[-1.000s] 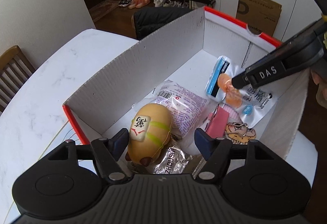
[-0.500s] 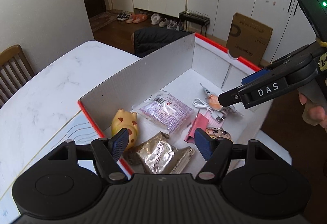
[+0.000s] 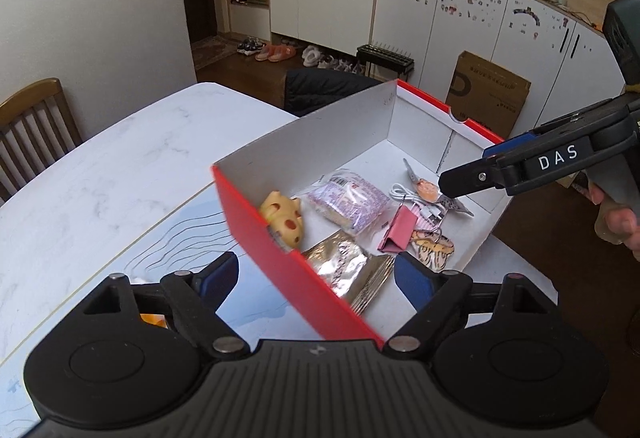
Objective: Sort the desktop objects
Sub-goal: 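Move both tools back toward the remaining items on the placemat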
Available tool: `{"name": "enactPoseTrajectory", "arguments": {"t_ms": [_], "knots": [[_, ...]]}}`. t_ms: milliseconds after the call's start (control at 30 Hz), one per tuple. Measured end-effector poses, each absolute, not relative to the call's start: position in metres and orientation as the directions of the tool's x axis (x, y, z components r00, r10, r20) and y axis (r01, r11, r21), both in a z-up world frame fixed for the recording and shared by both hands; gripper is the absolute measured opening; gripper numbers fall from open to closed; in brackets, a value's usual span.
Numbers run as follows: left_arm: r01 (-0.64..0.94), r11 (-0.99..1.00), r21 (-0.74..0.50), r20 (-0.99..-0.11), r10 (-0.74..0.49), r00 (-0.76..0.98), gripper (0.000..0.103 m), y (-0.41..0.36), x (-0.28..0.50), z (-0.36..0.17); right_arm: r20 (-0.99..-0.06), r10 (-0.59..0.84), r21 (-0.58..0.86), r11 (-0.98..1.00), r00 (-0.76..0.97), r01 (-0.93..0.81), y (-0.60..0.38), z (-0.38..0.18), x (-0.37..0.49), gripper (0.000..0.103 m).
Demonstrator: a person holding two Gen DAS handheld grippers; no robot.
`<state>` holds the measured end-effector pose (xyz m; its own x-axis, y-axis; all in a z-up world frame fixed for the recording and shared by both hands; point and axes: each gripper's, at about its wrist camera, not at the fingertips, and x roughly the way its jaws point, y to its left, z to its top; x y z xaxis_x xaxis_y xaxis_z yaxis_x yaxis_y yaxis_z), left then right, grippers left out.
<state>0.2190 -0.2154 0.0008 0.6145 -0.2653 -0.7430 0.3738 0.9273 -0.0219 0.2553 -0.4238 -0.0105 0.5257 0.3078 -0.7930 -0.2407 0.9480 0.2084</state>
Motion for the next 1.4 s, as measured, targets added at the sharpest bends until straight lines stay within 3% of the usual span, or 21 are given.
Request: {"name": "enactPoseTrajectory", "arguments": {"t_ms": [200,300,900,1400], "knots": [[0.35,0.937,-0.021,-0.731,-0.253,0.633,0.09,-0.187,0.207,0.002,-0.781,0.295,0.196,0.953,0.551,-0.231,-0.4,0.0,0.245,0.083],[0.339,0.94,-0.026,-0.724,-0.252,0.643,0.103,-0.169,0.2,0.002,-0.776,0.304,0.199,0.95,0.553,-0.243,-0.384,0.005,0.24,0.083],[0.323,0.945,-0.058,-0.737,-0.259,0.625,0.103,-0.074,0.163,-0.021,-0.792,0.328,0.133,0.916,0.516,-0.378,-0.261,0.013,0.228,0.084],[0.303,0.952,-0.033,-0.77,-0.218,0.599,0.103,-0.036,0.155,-0.07,-0.848,0.357,0.116,0.845,0.391,-0.522,-0.175,-0.025,0.256,0.084]]}}
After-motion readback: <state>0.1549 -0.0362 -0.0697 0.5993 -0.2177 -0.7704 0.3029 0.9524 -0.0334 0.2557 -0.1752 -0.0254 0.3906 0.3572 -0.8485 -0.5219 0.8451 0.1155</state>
